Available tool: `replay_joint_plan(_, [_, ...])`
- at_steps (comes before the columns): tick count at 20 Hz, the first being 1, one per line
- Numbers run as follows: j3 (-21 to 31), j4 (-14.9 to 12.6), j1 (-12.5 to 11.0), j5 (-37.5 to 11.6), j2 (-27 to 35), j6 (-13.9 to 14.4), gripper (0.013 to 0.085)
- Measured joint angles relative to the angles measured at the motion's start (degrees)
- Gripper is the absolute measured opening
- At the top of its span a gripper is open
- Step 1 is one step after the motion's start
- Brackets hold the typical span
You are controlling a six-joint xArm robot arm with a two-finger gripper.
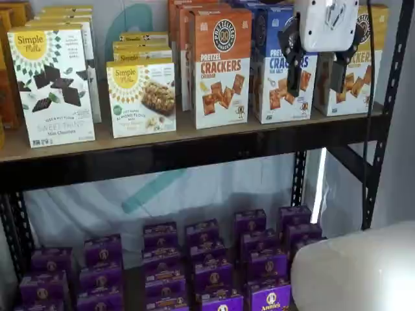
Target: Retrieve the yellow and white box located on the top shelf, the sixth one from the left
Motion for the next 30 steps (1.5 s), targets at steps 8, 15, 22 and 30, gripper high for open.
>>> replay_joint_plan(8, [-0.8,-1.1,0.3,1.3,0.8,-0.2,0.085])
replay_joint_plan(15, [0.9,-5.0,-1.8,-3.3,-0.3,-3.6,0.085])
replay_joint_plan(22, [1.2,-5.9,-11.3,-9.8,1.0,-12.8,0.085])
replay_joint_plan(30, [-0.2,-4.9,-20.7,-16.2,4.4,-21.4,0.085])
